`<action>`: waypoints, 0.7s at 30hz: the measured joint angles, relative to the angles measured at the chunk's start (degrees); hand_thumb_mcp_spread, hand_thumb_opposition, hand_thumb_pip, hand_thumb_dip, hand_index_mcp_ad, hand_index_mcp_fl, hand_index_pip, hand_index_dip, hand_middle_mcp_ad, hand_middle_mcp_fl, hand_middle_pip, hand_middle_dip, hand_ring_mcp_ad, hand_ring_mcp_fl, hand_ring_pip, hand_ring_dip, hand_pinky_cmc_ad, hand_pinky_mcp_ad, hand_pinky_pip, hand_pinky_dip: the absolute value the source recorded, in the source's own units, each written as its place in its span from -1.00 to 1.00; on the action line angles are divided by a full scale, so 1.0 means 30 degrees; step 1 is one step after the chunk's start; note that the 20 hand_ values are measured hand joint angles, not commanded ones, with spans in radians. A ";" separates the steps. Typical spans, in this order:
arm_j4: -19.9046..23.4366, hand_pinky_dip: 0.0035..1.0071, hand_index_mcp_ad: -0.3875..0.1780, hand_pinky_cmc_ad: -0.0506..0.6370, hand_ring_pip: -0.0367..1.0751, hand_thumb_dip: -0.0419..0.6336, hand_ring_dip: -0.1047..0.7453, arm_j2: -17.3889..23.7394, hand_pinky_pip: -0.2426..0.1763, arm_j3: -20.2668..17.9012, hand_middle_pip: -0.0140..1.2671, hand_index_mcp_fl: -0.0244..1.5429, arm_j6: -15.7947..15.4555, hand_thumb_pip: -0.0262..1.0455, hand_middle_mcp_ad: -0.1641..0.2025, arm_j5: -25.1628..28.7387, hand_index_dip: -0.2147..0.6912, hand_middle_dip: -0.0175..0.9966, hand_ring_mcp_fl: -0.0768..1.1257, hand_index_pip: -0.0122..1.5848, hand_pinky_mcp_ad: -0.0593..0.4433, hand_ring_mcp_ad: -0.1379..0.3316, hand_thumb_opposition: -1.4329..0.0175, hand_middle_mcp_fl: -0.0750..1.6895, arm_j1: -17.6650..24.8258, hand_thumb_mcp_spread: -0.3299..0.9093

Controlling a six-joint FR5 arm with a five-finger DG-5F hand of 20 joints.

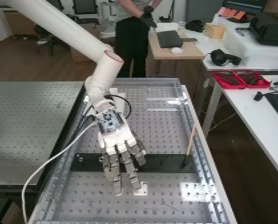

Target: Grab the pcb board and place it in the clear container

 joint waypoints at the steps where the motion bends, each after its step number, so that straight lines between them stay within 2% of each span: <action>1: 0.0000 0.48 0.21 -0.05 -0.74 -0.08 -0.76 -0.0001 -0.43 -0.0002 -0.77 -0.81 -0.0044 0.36 0.50 -0.0010 -0.11 -0.75 -0.88 0.95 0.04 0.64 -0.20 -0.91 -0.0019 0.13; 21: -0.0153 0.48 0.19 -0.05 -0.75 -0.08 -0.76 -0.0099 -0.43 0.0005 -0.77 -0.86 -0.0071 0.36 0.48 -0.0119 -0.08 -0.75 -0.88 0.95 0.04 0.67 -0.20 -0.91 0.0062 0.16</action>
